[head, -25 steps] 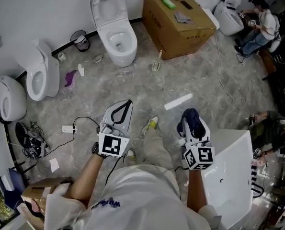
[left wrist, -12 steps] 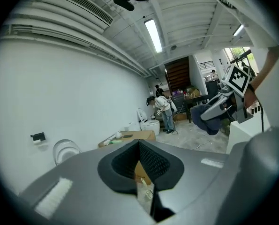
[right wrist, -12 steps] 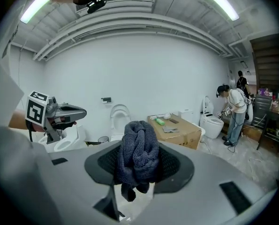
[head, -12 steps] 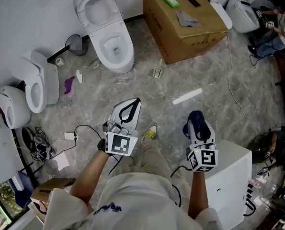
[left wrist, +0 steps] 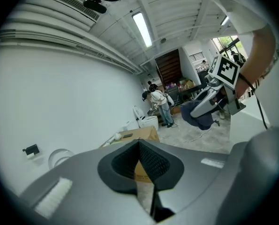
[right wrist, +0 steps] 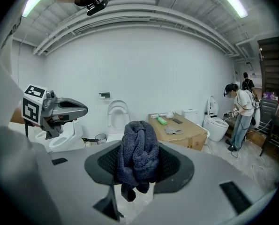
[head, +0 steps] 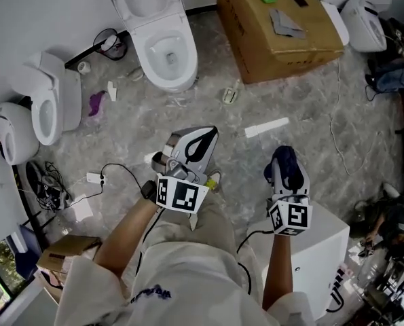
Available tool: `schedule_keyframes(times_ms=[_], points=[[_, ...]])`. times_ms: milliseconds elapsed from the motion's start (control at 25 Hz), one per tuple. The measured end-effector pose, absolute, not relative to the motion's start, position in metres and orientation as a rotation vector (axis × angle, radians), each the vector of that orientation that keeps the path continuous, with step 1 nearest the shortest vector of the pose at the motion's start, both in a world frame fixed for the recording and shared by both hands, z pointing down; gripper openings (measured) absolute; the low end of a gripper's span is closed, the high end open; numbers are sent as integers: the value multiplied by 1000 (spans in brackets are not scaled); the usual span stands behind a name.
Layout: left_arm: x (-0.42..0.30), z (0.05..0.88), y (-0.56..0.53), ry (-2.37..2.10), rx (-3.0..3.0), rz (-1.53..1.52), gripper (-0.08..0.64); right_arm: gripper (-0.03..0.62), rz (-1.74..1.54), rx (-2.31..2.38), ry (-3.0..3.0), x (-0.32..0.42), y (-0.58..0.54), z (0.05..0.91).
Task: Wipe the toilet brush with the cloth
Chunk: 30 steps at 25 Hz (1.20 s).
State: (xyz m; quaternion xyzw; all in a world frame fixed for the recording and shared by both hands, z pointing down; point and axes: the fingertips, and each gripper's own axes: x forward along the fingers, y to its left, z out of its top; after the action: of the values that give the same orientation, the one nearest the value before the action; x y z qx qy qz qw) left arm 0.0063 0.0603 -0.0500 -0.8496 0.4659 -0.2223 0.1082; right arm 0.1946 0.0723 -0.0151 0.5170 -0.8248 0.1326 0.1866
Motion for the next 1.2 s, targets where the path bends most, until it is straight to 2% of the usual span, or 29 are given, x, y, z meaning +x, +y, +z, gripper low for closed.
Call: schedule_keyframes(times_ms=[320,520,760,1200], points=[[-39,22,15,1355,-2597,-660,2,176,290,1408,-2267,127,25,40],[-62,129,-29,1508,-2707,-608,2,176,170,1411,-2160,122,-24,143],[-50,281,-89,1563,-2732,-503,2,178,-62,1472,-2091,136,-101,290],[-47,464,-140,1575,-2795,-121,2,173,-471,1285,-2216,136,-182,478]])
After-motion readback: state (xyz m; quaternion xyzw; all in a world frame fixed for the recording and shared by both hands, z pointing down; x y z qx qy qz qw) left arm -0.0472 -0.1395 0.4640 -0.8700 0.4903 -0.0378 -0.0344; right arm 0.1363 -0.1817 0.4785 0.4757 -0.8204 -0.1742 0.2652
